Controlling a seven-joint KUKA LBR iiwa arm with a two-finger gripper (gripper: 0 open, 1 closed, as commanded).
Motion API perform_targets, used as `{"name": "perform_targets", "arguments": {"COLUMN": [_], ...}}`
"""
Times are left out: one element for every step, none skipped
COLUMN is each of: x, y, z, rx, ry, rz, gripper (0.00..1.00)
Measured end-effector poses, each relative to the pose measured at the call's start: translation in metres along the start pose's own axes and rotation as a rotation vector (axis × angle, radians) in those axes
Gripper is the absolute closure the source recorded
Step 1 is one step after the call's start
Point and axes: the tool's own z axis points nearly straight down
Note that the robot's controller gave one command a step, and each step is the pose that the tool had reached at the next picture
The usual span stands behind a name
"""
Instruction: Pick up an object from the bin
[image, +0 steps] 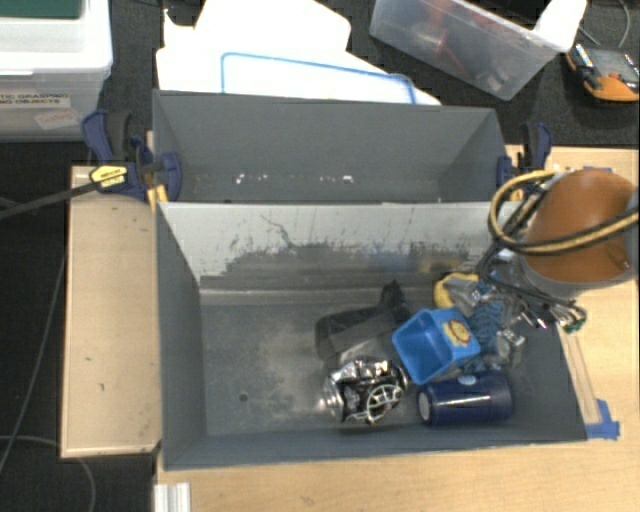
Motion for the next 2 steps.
{"name": "perform_targets", "arguments": {"x": [0.0278, 0.0217], "y": [0.0208, 0.0174], "z": [-0.0087, -0.0085], "rx": [-0.003, 0.003], "ry": [0.004, 0.000], "rz": [-0.363, -0.421], "gripper": [0.00, 0.00]}}
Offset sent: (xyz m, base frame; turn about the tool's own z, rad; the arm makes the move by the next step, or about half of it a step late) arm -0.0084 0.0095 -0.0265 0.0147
